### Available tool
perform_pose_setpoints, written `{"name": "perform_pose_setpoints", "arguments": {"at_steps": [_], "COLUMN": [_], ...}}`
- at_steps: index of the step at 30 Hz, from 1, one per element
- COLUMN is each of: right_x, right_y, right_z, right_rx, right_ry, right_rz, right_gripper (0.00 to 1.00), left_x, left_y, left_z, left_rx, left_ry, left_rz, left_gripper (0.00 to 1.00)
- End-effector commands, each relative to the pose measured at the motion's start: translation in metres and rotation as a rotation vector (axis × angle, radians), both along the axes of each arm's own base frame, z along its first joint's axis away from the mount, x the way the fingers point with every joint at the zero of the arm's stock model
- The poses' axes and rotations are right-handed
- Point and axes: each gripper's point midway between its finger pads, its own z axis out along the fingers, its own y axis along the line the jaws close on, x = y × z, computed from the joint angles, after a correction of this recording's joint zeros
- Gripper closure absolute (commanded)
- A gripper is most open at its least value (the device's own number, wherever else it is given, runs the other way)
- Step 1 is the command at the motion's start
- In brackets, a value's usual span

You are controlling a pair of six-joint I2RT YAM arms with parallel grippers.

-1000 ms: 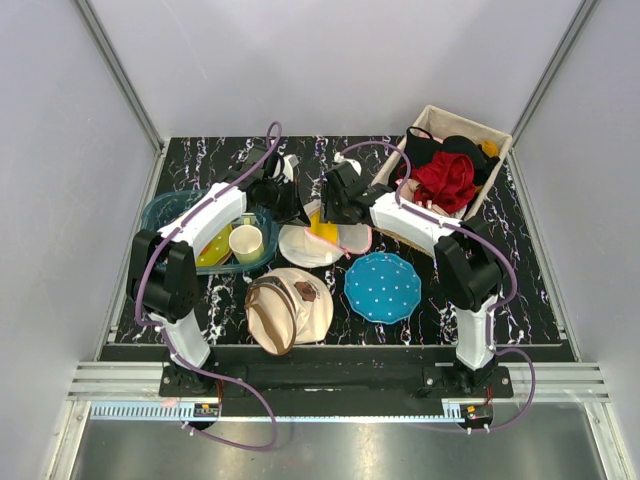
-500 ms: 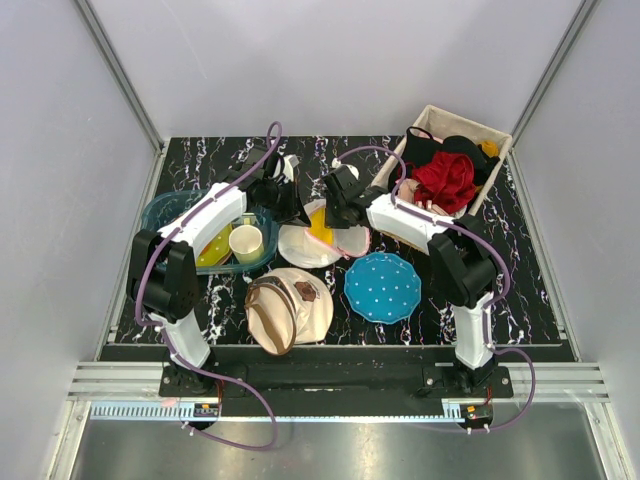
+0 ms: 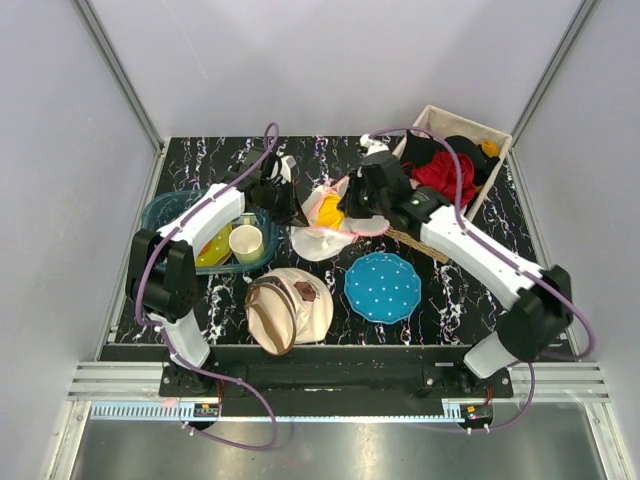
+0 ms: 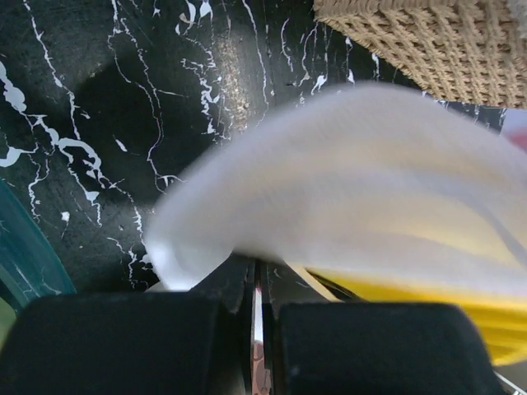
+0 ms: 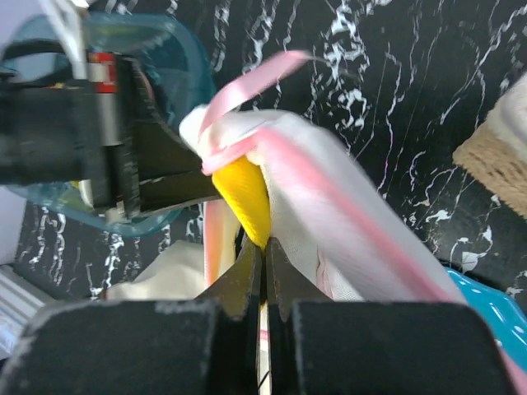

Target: Unzip the laundry bag and remove the bra

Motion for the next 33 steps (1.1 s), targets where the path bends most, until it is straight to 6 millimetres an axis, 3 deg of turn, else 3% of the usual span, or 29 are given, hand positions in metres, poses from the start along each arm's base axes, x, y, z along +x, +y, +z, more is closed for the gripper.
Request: {"name": "perform_pose_setpoints", "arguments": {"at_steps": [1,6,14,18,21,25,28,29,31,33], "right_x": [-0.008,-0.009,-0.011,-0.022,-0.027,-0.025,-0.013,-0.006,0.0,0.007], "right_y": [-0.028,-0.05,-0.064,-0.038,-0.014,0.0,0.016,0.024,0.032,0.038], "right_z": [0.054,0.075,0.075,0.092,0.121,0.136,0.115,0.09,0.062,0.027], "right_rx": [0.016,0.054,0.062,0.197,0.347,0.44,0.448,0.428,0.403,0.371], "right_ry": [-0.143,-0.176,-0.172,-0.16,-0.208,-0.236,-0.176,-0.119,-0.057,0.018], "right_rz": [-0.024,-0.051,-0.068,0.038,0.136,0.171,0.191,0.196,0.193,0.182], "right_gripper": [1.0,1.0,1.0,1.0,1.0,1.0,1.0,1.0,1.0,0.92], "left_x": [0.016,0.021,0.023,0.021,0.02,0.012,0.009,0.007,0.005,0.003], "left_y": [0.002,0.015,0.03,0.024,0.016,0.003,-0.008,-0.012,-0.02,-0.025], "left_z": [0.006,-0.005,-0.018,-0.016,-0.012,-0.004,0.009,0.014,0.026,0.033], "left_rx": [-0.013,0.008,0.062,0.027,-0.009,-0.026,-0.064,-0.076,-0.099,-0.119], "left_ry": [-0.044,-0.021,0.001,0.012,0.005,-0.008,-0.024,-0.031,-0.051,-0.06], "left_rz": [0.022,0.059,0.082,0.075,0.061,0.027,0.01,0.004,-0.011,-0.021], "left_gripper": [1.0,1.0,1.0,1.0,1.0,1.0,1.0,1.0,1.0,1.0]}}
